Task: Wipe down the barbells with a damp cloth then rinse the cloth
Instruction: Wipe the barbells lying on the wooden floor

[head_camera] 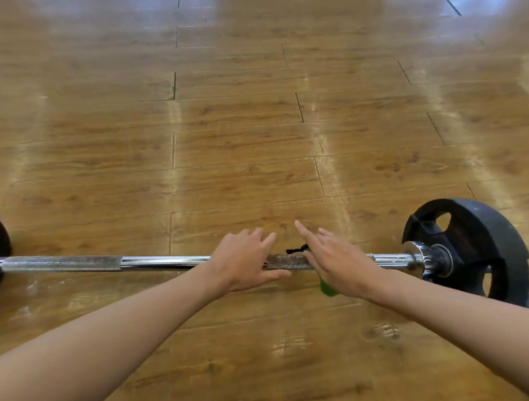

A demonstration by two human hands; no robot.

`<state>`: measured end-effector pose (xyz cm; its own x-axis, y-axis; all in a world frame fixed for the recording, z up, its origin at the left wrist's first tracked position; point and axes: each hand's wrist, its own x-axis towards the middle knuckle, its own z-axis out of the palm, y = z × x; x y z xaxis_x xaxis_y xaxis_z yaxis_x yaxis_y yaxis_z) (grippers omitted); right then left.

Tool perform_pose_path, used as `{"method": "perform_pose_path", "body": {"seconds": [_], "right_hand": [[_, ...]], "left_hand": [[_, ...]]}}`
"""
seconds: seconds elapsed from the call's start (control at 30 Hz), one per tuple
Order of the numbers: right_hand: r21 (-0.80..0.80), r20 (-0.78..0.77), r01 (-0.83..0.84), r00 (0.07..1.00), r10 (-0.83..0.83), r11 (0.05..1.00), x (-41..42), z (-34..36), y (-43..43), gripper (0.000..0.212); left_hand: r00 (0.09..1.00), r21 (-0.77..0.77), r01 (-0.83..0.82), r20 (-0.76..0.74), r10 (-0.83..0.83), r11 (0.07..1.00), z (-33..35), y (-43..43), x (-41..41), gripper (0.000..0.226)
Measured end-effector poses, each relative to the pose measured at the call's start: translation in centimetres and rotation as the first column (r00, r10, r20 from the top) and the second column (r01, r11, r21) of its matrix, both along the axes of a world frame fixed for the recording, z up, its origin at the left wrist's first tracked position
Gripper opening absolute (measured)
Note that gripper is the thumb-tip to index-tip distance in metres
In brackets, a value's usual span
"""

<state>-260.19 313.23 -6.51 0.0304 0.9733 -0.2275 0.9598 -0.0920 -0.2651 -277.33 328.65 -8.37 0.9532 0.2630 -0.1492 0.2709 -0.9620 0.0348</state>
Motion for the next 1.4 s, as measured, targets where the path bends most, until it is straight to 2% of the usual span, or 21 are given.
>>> {"method": "perform_pose_path", "body": {"seconds": [0.07, 0.13, 0.17, 0.27, 0.33, 0.37, 0.5, 0.57, 0.63, 0.73, 0.83, 0.9, 1.0, 1.1, 1.17, 1.2, 1.23, 1.3, 1.37, 1.4], "right_hand": [[0.024, -0.102, 0.121, 0.988, -0.118, 0.992, -1.0, -0.1, 0.6, 0.065], [0.189, 0.008, 0.109, 0.994, -0.113, 0.976, -2.7, -1.1, 0.4, 0.061], [0.226, 0.069, 0.088, 0.992, -0.106, 0.97, -3.6, -1.6, -0.2, 0.059], [0.282, 0.112, 0.138, 0.978, -0.176, 0.949, -4.4, -2.3, -2.8, 0.055], [0.341, 0.143, 0.198, 0.955, -0.258, 0.919, -3.7, -2.6, -3.7, 0.042], [0.355, 0.156, 0.246, 0.936, -0.317, 0.902, -3.4, -2.8, -3.6, 0.037], [0.346, 0.216, 0.467, 0.804, -0.554, 0.814, -3.9, -3.3, -0.3, 0.041], [0.363, 0.145, 0.593, 0.726, -0.672, 0.719, -4.9, -3.0, 2.0, 0.03], [0.375, 0.045, 0.657, 0.691, -0.721, 0.654, -6.1, -2.9, 4.0, 0.03], [0.451, -0.035, 0.561, 0.788, -0.615, 0.694, -7.7, -3.4, 3.8, 0.03], [0.507, 0.04, 0.368, 0.893, -0.448, 0.779, -7.0, -4.3, 0.2, 0.023], [0.516, 0.078, 0.349, 0.891, -0.448, 0.782, -5.0, -4.0, -1.4, 0.027], [0.43, 0.159, 0.484, 0.79, -0.592, 0.762, -2.8, -2.5, -1.7, 0.036], [0.115, 0.179, 0.715, 0.668, -0.722, 0.69, -2.1, -0.3, 1.3, 0.039], [-0.144, 0.174, 0.758, 0.653, -0.738, 0.637, -2.4, 0.1, 4.4, 0.036], [-0.194, 0.157, 0.74, 0.672, -0.724, 0.644, -3.0, 0.2, 5.3, 0.039], [-0.174, 0.14, 0.706, 0.708, -0.693, 0.686, -3.8, 0.1, 5.5, 0.042], [0.072, 0.053, 0.632, 0.77, -0.636, 0.771, -5.1, -0.9, 3.8, 0.044], [0.286, -0.006, 0.543, 0.825, -0.565, 0.789, -5.1, -2.2, 0.7, 0.043], [0.344, -0.022, 0.53, 0.83, -0.557, 0.776, -4.5, -2.8, -0.8, 0.043]], "left_hand": [[0.99, -0.105, 0.053, -0.123, -0.066, 0.993, 0.2, -0.8, 1.8, 0.061], [0.981, -0.144, 0.069, -0.168, -0.093, 0.987, 0.0, -0.9, 2.3, 0.056], [0.981, -0.142, 0.068, -0.17, -0.092, 0.987, 0.0, -0.9, 2.2, 0.055], [0.982, -0.146, 0.08, -0.156, -0.103, 0.986, 0.0, -0.9, 2.2, 0.054], [0.98, -0.131, 0.088, -0.165, -0.109, 0.987, -0.1, -1.1, 2.2, 0.053], [0.981, -0.129, 0.087, -0.162, -0.107, 0.988, -0.2, -1.1, 2.2, 0.051], [0.989, -0.119, 0.065, -0.128, -0.08, 0.991, -0.4, -1.2, 2.0, 0.046], [0.989, -0.129, 0.055, -0.126, -0.072, 0.99, -0.5, -1.3, 2.1, 0.044], [0.986, -0.131, 0.062, -0.144, -0.081, 0.989, -0.5, -1.1, 2.2, 0.037], [0.982, -0.12, 0.069, -0.167, -0.089, 0.99, -0.4, -0.9, 2.2, 0.03], [0.985, -0.12, 0.081, -0.142, -0.097, 0.99, -0.2, -1.0, 2.2, 0.038], [0.986, -0.128, 0.074, -0.137, -0.092, 0.989, -0.2, -1.1, 2.1, 0.044], [0.986, -0.105, 0.08, -0.14, -0.094, 0.991, 0.2, -1.3, 2.0, 0.047], [0.988, -0.106, 0.072, -0.131, -0.086, 0.992, 0.2, -1.3, 1.9, 0.048], [0.988, -0.1, 0.073, -0.129, -0.086, 0.992, 0.1, -1.2, 2.0, 0.048], [0.988, -0.107, 0.072, -0.127, -0.086, 0.992, 0.2, -1.2, 2.0, 0.047], [0.989, -0.116, 0.069, -0.125, -0.084, 0.991, 0.1, -1.2, 2.1, 0.046], [0.987, -0.115, 0.074, -0.135, -0.089, 0.991, 0.1, -1.1, 2.2, 0.045], [0.987, -0.104, 0.083, -0.128, -0.096, 0.991, 0.2, -1.1, 2.2, 0.045], [0.988, -0.108, 0.086, -0.117, -0.099, 0.99, 0.1, -1.2, 2.0, 0.045]]}}
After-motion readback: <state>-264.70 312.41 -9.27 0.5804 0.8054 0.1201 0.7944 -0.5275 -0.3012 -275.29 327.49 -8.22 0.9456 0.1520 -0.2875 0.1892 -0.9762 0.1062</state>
